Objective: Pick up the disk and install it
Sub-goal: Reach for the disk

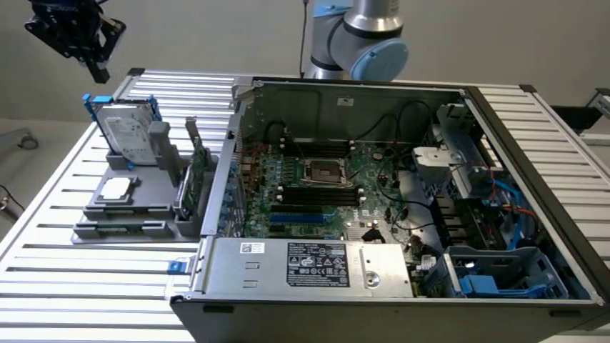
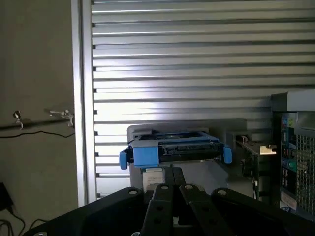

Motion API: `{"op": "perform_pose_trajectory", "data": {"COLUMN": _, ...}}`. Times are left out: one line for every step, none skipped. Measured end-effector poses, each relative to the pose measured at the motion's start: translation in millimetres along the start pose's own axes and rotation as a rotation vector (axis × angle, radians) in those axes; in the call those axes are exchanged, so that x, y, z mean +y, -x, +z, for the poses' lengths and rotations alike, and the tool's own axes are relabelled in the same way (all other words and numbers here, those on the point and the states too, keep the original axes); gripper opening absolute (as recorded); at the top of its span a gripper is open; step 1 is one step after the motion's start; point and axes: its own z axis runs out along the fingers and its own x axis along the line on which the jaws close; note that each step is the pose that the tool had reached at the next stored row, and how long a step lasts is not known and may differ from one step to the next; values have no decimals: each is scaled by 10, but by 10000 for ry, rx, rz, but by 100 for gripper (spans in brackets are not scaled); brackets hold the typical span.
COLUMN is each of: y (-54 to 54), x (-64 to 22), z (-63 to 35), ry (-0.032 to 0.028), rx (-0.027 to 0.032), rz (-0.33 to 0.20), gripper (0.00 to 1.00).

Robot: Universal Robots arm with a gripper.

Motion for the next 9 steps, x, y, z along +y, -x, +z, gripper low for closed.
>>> {"op": "perform_pose_trajectory", "data": {"y": -23, "x": 15, "z": 5, "ry": -1, "rx": 1, "rz": -17, "gripper": 11}}
{"op": "perform_pose_trajectory", "data": {"y": -45, "x": 30, "z": 9, "ry": -1, "rx": 2, "rz": -35, "gripper": 11}}
{"op": "perform_pose_trajectory", "data": {"y": -66, "x": 45, "z": 14, "ry": -1, "rx": 3, "rz": -56, "gripper": 11}}
{"op": "perform_pose_trajectory", "data": {"y": -87, "x": 59, "z": 19, "ry": -1, "rx": 3, "rz": -77, "gripper": 11}}
{"op": "perform_pose_trajectory", "data": {"y": -103, "x": 72, "z": 23, "ry": -2, "rx": 4, "rz": -106, "gripper": 11}}
{"op": "perform_pose_trajectory", "data": {"y": -109, "x": 76, "z": 23, "ry": -6, "rx": 6, "rz": -160, "gripper": 11}}
{"op": "perform_pose_trajectory", "data": {"y": -108, "x": 76, "z": 23, "ry": -6, "rx": 7, "rz": -162, "gripper": 11}}
{"op": "perform_pose_trajectory", "data": {"y": -108, "x": 76, "z": 23, "ry": -6, "rx": 7, "rz": -162, "gripper": 11}}
{"op": "perform_pose_trajectory", "data": {"y": -109, "x": 76, "z": 23, "ry": -7, "rx": 7, "rz": -163, "gripper": 11}}
